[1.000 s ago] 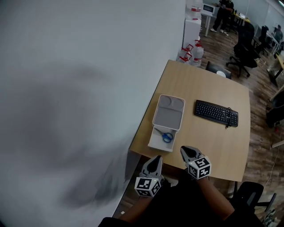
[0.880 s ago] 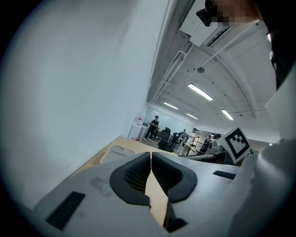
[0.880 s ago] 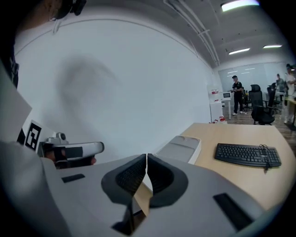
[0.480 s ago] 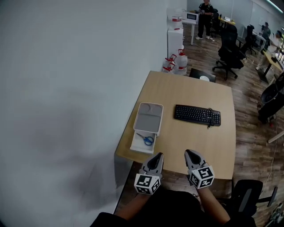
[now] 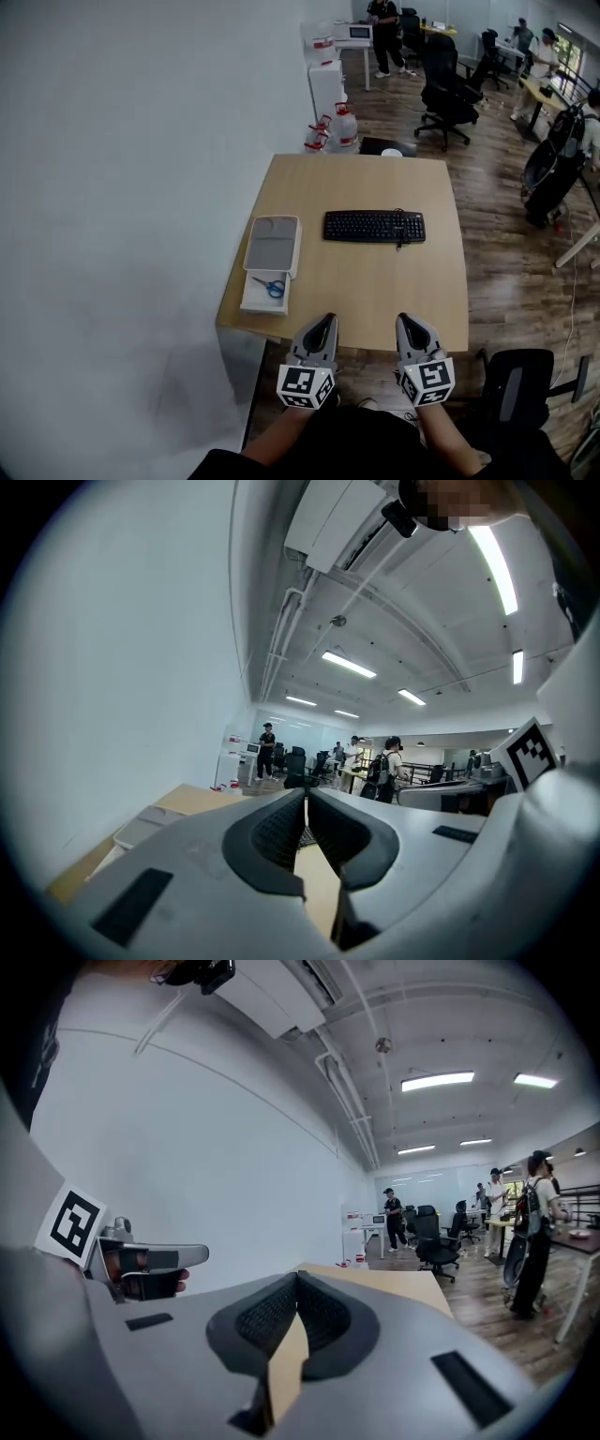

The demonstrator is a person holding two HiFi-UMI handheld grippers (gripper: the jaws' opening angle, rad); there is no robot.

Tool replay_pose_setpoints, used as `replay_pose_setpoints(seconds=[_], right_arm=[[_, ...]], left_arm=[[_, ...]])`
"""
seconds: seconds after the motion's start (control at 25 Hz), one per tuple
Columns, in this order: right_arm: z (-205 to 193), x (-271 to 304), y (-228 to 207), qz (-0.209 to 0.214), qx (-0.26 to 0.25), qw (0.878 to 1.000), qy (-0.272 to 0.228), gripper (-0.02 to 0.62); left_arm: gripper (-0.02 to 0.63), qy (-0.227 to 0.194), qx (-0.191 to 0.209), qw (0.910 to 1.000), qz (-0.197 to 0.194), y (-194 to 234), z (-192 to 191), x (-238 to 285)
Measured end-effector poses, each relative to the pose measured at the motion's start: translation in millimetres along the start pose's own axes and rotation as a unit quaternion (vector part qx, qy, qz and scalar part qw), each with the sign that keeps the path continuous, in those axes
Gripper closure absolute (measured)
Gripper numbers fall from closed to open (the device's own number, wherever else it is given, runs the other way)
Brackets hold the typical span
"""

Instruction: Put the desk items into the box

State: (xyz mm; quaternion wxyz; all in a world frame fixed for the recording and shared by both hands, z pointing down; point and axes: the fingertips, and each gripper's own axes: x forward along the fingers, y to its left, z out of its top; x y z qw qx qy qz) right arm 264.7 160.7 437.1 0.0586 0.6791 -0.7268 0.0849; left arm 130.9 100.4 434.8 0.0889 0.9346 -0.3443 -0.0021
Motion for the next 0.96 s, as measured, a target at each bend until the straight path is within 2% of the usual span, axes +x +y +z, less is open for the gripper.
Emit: replay_pose_setpoints(seconds=[0.2,0.48,0.96], right_arm=[[-6,-29,-19,-0.028,-0.006,1.000,-0.006,0.535],[-19,-50,-38,-0.060,0.009,0.998,-0.009,0.535],[-20,-59,-47,-0.068,0.011,0.997,-0.018,0.535]], left_arm=[[0.584,0.004,0.000,0.9997,-0.022,-32,-12,1],[0.584,0.008,0.008,0.9986,-0.052,-56,-18,11],[0.584,0.006,0.015,0.9984,-0.054,-64,-22,14]])
